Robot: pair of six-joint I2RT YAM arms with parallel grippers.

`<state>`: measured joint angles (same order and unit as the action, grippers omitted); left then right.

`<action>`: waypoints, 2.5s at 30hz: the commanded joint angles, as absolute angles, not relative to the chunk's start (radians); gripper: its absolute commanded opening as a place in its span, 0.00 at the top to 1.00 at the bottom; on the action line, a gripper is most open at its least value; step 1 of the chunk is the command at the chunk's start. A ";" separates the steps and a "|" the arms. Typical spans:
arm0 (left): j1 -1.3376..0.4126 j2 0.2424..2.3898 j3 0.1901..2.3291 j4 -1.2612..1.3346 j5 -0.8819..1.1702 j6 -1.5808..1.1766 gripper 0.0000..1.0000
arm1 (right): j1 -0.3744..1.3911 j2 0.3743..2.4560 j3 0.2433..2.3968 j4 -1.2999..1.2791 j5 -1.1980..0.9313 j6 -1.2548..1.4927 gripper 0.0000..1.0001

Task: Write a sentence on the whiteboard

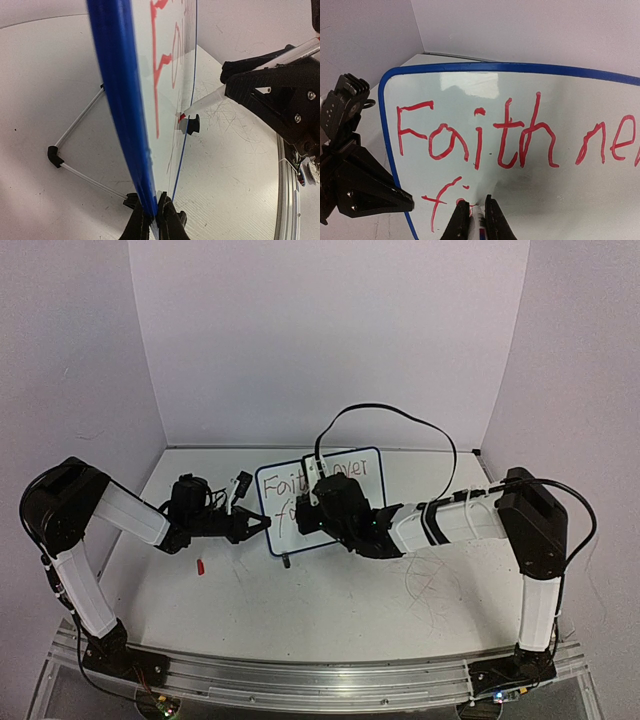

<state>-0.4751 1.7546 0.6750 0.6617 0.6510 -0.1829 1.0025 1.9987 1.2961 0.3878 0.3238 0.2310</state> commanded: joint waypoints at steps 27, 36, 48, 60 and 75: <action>-0.480 1.764 0.692 0.610 0.591 -0.126 1.00 | 0.968 1.956 1.238 0.385 0.344 0.263 1.00; -0.480 1.760 0.690 0.608 0.589 -0.124 1.00 | 0.968 1.957 1.232 0.367 0.338 0.276 1.00; -0.480 1.756 0.688 0.607 0.587 -0.123 1.00 | 0.973 1.943 1.222 0.378 0.333 0.293 1.00; -0.480 1.757 0.690 0.607 0.587 -0.120 1.00 | 0.971 1.766 1.120 0.497 0.354 0.256 1.00; -0.480 1.754 0.686 0.604 0.576 -0.114 1.00 | 0.994 1.848 1.198 0.422 0.282 0.183 1.00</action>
<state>-0.4820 1.7542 0.6750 0.6579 0.6544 -0.1743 0.9825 1.8280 1.1515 0.4339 0.2934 0.2142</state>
